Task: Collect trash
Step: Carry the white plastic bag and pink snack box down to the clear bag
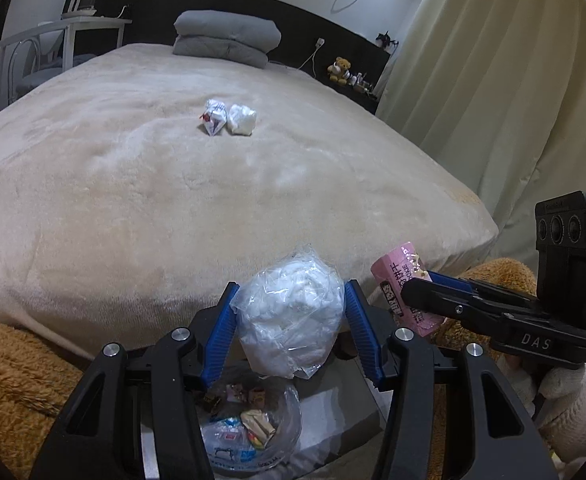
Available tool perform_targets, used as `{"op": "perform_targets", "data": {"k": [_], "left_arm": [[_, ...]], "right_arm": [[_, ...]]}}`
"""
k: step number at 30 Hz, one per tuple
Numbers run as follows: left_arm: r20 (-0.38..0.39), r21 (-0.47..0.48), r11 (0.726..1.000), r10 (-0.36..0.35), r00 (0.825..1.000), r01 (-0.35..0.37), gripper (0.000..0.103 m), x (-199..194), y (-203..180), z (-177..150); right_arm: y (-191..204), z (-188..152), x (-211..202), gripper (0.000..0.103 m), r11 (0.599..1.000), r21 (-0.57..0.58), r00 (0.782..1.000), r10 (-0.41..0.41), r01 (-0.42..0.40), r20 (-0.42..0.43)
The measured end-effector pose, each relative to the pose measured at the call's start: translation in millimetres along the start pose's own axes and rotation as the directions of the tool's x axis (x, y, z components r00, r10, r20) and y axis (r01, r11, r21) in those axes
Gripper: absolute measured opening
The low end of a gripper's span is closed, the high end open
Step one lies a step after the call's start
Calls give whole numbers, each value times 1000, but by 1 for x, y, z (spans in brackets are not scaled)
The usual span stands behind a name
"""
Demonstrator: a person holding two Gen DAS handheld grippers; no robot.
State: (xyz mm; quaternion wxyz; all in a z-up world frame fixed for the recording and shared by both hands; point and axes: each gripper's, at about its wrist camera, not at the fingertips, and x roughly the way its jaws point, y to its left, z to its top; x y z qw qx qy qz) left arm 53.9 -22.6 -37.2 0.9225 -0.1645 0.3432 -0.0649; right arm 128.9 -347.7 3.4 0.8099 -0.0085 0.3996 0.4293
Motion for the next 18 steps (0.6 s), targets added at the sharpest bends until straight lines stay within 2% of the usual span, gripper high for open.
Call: {"op": "perform_targets", "data": {"k": [6,13,18], "left_arm": [[-133,-26,999,32,991,-36,52,25,4,-17],[-288,-61,994,71,955,-93,52,54,18,-38],[-351,-94,993,39,936,-76,52,63,27,-49]], "right_arm": [[-10,-7,13,33,999,43,997,7,-4,-82],[-25,-14,34,33,992,126,982,22,2,-188],[-28,-18,48,33,989,149,970,21,15,-241]]}}
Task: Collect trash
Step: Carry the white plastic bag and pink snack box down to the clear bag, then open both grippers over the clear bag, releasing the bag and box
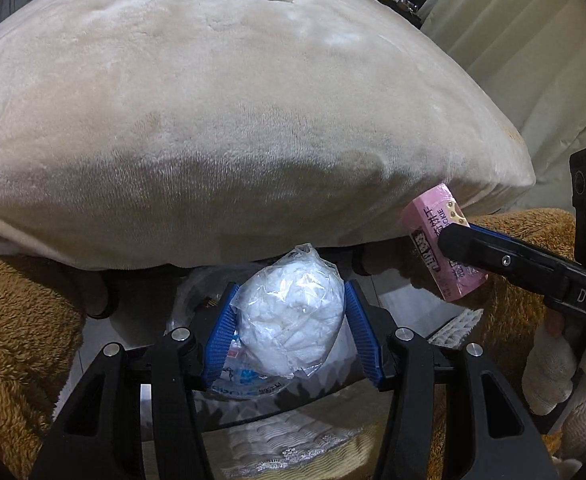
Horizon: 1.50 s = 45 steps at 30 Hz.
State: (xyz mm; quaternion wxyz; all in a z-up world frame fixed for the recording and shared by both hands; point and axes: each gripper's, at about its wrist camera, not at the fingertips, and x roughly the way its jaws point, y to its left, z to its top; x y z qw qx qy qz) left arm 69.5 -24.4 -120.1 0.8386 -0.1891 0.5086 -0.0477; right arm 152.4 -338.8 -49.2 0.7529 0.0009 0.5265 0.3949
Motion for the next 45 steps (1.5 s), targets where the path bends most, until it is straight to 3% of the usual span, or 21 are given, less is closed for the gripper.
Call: {"op": "perform_targets", "data": {"k": [11,24,35,39,41,45], "left_arm": [[-139,-24,999,33,990,-37,52,29,8,-4],[-263,-63,992,89,961,-110,52,55,16,-9],[-318,-76,988,103,942,-134,52,71,25,-10],[-332,-73,988,103,938,-135,53,73,26,-12],[-333,-75,987,110,937,-142,62,73,26,-12],[-319,-74,987,109,941,-140,65,70,26,-12]], "right_arm": [[-6,-2,36,33,999,46,991,-18,24,-136],[-15,-3,69,33,991,109,963,-49,81,-265],[-24,-7,95,34,981,157,934,-56,118,-354],[-21,-5,93,35,980,150,937,-72,130,-342],[-22,-5,91,44,980,161,940,-60,120,-336],[-29,-2,86,45,974,189,943,-59,127,-328]]}}
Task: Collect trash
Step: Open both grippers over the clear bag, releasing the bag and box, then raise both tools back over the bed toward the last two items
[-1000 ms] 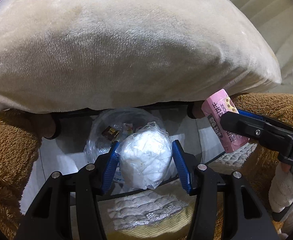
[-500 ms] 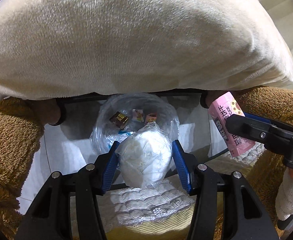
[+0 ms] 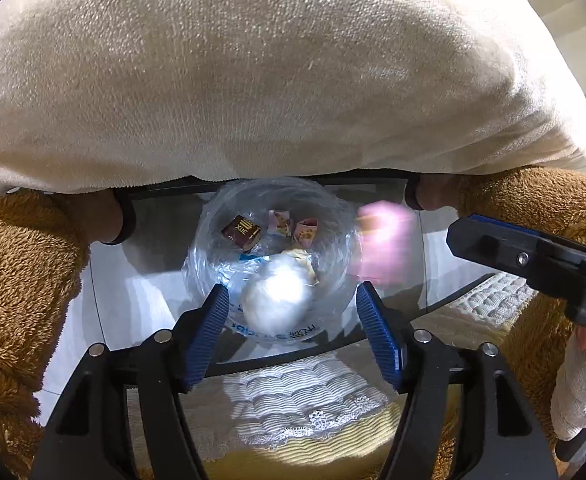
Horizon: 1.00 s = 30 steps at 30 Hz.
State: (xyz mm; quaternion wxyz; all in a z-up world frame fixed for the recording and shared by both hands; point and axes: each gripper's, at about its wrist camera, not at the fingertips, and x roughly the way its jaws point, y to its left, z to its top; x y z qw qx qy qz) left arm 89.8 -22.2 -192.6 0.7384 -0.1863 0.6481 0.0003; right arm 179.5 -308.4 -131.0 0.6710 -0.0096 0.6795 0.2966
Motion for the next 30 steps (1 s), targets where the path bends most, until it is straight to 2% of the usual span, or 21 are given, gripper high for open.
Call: {"op": "perform_targets", "data": {"k": [10,18,21,24,26,30], "left_arm": [[74,-6,1000,-20,997,21,65,-18,1,-2],[201,46,998,-42,979,33,65,-48,-7,-9],[255,64,997,-68,965,54,65,-62,-7,-10],[320,86,993,-100,942,76,65,-79,-7,-12],[364,101,990,-125,923,94,65,-92,-5,-11],[455,138,986,-147,878,93,65,-118,-7,-6]], "right_arm": [[3,-3,-16,45,999,-30,999,20,-18,50],[16,-16,-48,45,990,-140,982,51,-25,184],[19,-21,-64,45,983,-179,967,73,-30,243],[23,-25,-80,47,975,-222,949,89,-21,302],[26,-26,-90,53,969,-247,934,93,-5,344],[33,-20,-111,56,956,-289,901,88,43,425]]}}
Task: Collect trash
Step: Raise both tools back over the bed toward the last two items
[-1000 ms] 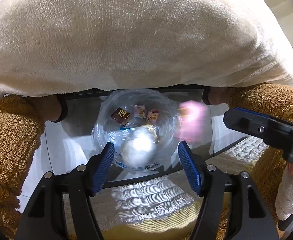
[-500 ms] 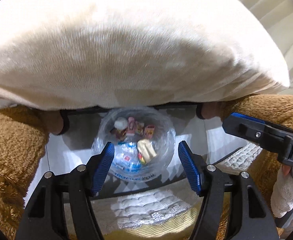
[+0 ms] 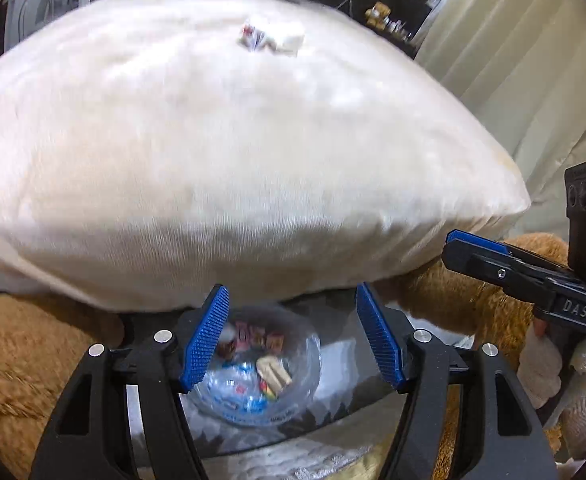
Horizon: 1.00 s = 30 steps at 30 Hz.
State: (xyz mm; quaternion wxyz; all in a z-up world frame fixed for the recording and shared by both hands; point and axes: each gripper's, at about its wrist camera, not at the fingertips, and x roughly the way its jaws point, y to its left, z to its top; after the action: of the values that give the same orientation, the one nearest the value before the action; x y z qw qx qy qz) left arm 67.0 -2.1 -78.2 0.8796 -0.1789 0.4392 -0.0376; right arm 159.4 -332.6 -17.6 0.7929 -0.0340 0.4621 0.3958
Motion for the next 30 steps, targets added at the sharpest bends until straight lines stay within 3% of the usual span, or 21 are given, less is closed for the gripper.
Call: {"op": "perform_targets", "data": {"k": [7,9,12,14,15,17,18,21,26,30], "left_arm": [[123,25,1000,-13,992,10,65,-28,7,40],[148,36,999,-8,989,3,69,-33,9,52],[192,44,999,-3,981,-6,76,-41,12,73],[210,48,999,-7,978,-3,78,-45,15,87],[220,52,999,-9,975,-2,79,-47,17,93],[228,58,998,-11,974,-2,95,-47,24,107],[228,64,998,-11,974,-4,97,-45,26,115],[250,71,996,38,967,-58,97,-39,36,135],[252,57,998,22,968,-38,97,-24,53,169],[240,86,994,46,970,-68,97,-6,61,193]], "right_arm": [[-4,46,-12,63,997,-80,995,-15,23,99],[-6,61,-13,66,994,-104,992,-23,37,124],[-10,85,-10,75,992,-118,988,-29,47,152],[-14,100,-6,90,991,-123,986,-33,54,166],[-17,109,-2,90,991,-122,984,-36,57,173],[-23,125,7,92,991,-120,985,-39,60,170],[-27,134,13,95,991,-117,985,-40,60,167],[-35,157,25,96,989,-105,977,-83,105,195],[-47,192,53,96,986,-106,972,-105,130,209],[-58,219,85,96,988,-88,976,-107,125,192]]}}
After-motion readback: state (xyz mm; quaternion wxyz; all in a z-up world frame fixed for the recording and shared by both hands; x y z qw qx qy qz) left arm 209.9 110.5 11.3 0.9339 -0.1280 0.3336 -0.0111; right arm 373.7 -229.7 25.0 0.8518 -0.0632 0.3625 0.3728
